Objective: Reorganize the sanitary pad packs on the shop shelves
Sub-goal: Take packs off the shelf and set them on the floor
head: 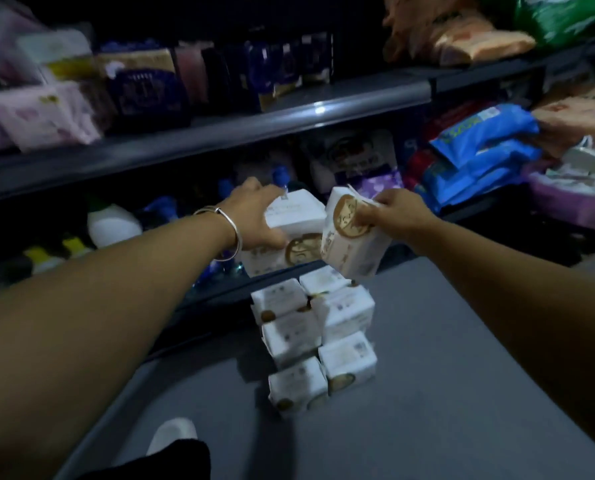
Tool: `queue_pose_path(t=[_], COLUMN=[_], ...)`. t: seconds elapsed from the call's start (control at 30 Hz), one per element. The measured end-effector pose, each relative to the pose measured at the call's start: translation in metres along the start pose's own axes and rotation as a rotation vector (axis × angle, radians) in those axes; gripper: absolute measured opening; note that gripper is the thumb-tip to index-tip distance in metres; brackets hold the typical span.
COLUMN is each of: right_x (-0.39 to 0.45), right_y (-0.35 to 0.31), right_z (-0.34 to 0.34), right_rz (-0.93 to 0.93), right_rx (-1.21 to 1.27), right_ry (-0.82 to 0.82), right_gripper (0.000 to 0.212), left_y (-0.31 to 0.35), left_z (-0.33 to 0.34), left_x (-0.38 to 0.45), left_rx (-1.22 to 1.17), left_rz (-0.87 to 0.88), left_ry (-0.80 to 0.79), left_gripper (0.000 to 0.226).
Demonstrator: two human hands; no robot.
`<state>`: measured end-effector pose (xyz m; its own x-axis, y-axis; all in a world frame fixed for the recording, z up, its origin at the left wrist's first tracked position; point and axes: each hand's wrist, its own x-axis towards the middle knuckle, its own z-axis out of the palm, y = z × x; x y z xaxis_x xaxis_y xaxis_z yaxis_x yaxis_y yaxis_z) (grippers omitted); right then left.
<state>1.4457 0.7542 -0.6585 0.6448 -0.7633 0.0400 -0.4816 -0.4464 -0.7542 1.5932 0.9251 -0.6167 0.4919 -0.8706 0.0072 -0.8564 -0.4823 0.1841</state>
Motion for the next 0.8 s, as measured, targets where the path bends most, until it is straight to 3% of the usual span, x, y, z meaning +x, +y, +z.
queue_pose_path(t=[0.27,0.47,0.6,0.73,0.8], right_x=[-0.006,-0.007,-0.010,-0.019,-0.025], right_y=[0.070,0.085,0.088,0.087,0.092], right_z=[0.043,0.086,0.105,0.123,0.137], right_rz=[0.101,0.010,-0.113,-0.376,-0.465], right_rx=[-0.191,-0.516,-0.692,-0.949,-0.974], right_ry=[-0.365,-0.620,-0.749,-0.810,-0.809], right_gripper=[0.037,0.061,0.070,0.078,0.085], left_y=[-0.020,-0.037,-0.046,-0.057,-0.060], left_z=[0.094,0.121,0.131,0.147,0.155], left_x=[0.005,0.002,-0.002,-0.009,-0.013], left_rx=[-0.055,-0.078,-0.089,-0.134,-0.115], left_rz=[-0.067,-0.096,-0.176,-0.245,-0.246], left_ry=[-0.266,-0.377,-0.483,-0.579,-0.616], left_gripper=[0.077,0.077,0.072,0.055,0.061])
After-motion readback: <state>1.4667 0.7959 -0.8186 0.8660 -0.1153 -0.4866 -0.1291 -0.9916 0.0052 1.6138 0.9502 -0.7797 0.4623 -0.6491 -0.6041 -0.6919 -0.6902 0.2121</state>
